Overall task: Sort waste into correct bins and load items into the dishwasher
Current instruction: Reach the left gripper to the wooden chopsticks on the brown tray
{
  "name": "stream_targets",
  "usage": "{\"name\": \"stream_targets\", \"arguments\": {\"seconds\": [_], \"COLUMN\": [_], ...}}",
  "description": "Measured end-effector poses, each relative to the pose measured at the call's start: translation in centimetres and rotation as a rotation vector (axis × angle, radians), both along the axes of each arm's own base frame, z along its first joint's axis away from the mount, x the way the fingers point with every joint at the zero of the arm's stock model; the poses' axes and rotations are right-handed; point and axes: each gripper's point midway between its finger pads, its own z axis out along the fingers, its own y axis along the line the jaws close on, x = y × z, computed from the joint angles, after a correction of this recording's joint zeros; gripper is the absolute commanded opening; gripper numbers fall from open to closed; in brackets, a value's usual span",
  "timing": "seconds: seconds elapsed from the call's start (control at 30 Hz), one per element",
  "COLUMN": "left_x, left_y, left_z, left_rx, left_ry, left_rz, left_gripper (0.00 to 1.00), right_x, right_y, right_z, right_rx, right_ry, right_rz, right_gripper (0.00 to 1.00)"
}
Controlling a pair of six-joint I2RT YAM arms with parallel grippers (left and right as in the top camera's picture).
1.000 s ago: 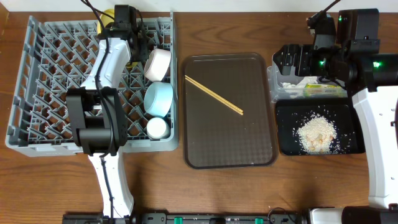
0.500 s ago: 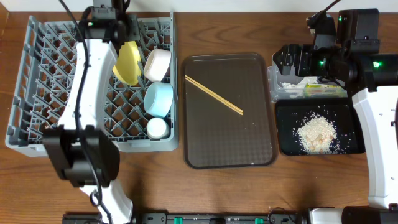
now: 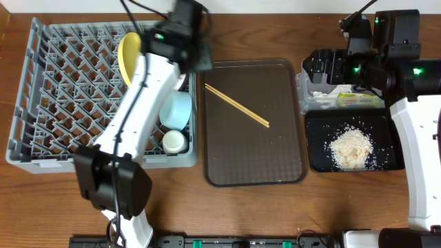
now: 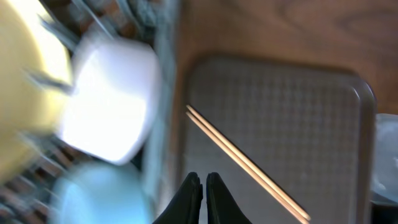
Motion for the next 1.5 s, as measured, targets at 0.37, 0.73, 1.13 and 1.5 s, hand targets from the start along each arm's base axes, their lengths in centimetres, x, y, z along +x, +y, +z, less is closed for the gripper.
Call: {"name": "stream_targets", "arguments": {"seconds": [0.37, 0.73, 1.13, 1.5], "left_x": [-3.6, -3.4, -2.6, -2.6], "left_y": [-9.7, -11.6, -11.3, -10.5], "left_z": [-7.3, -15.4, -16.2, -16.9], "left_rx": [-0.074, -0.063, -0.056, -0.026], "left_ry": [0.057, 0.153, 0.133, 0.113], "left_rz": [-0.035, 0.040, 0.098, 0.117], "left_gripper": [0.22, 0.23, 0.28, 0.36], "right_x": [0.0, 0.0, 0.0, 0.0], "right_y": [0.0, 0.0, 0.0, 0.0], "right_z": [0.0, 0.0, 0.0, 0.0], "right_rx": [0.000, 0.000, 0.000, 0.000], "right_ry": [0.001, 0.001, 0.000, 0.000], "right_rz": [0.000, 0.000, 0.000, 0.000], "right_gripper": [0.99, 0.99, 0.99, 0.99]}}
